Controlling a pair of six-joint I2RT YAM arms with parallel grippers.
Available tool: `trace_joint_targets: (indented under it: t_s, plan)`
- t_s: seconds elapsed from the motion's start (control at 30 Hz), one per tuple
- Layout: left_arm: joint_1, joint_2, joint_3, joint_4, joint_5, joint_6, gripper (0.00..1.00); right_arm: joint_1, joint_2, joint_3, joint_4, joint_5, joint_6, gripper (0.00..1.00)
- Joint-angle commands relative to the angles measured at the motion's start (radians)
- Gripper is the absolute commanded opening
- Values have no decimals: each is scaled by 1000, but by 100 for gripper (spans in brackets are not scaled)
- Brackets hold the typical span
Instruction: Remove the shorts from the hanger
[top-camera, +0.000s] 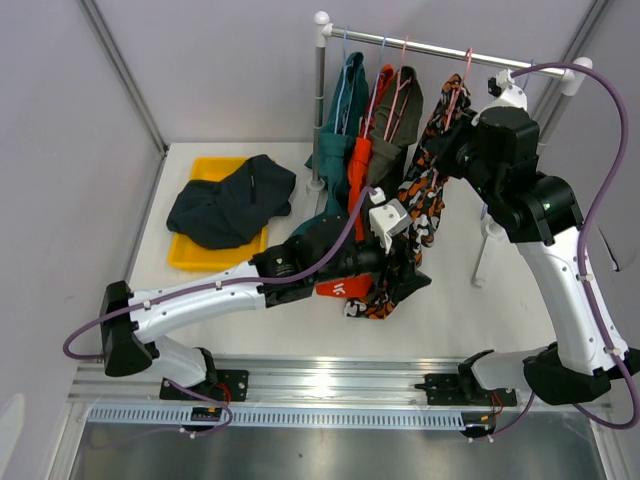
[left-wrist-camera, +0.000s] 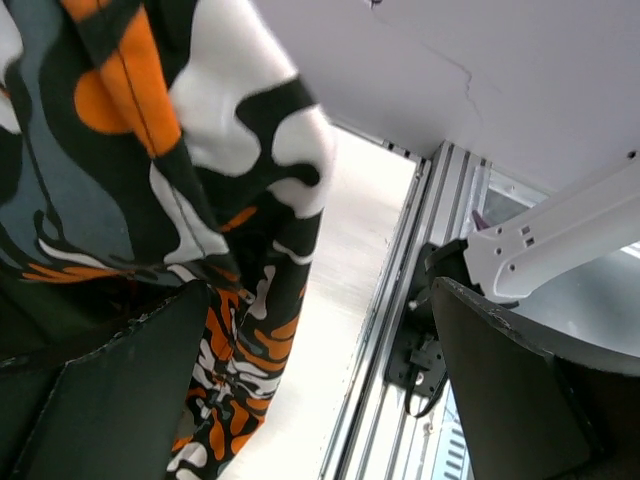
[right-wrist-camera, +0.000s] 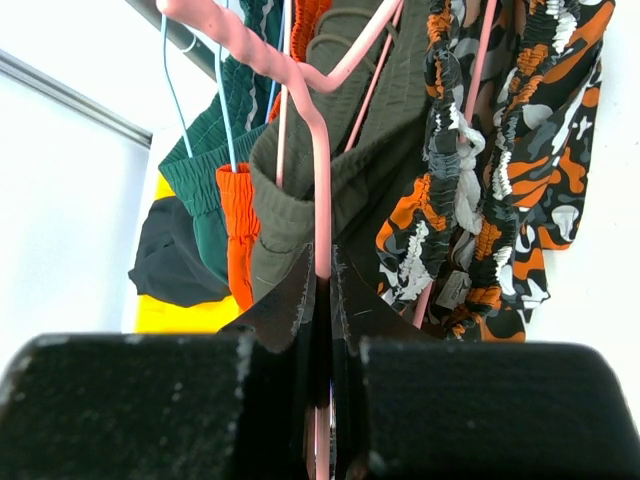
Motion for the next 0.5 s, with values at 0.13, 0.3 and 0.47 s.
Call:
trace_joint_targets:
  t_s: [0.13,0.3,0.47]
  plan:
    - [-11,3,59,76,-114,56,99,7,-57,-27,84,17,9,0]
    - [-11,61,96,75,-179,92,97,6,-83,-44,84,22,13,0]
    - [-10,123,136,67,-203,115,64,6,-85,-38,87,28,6,0]
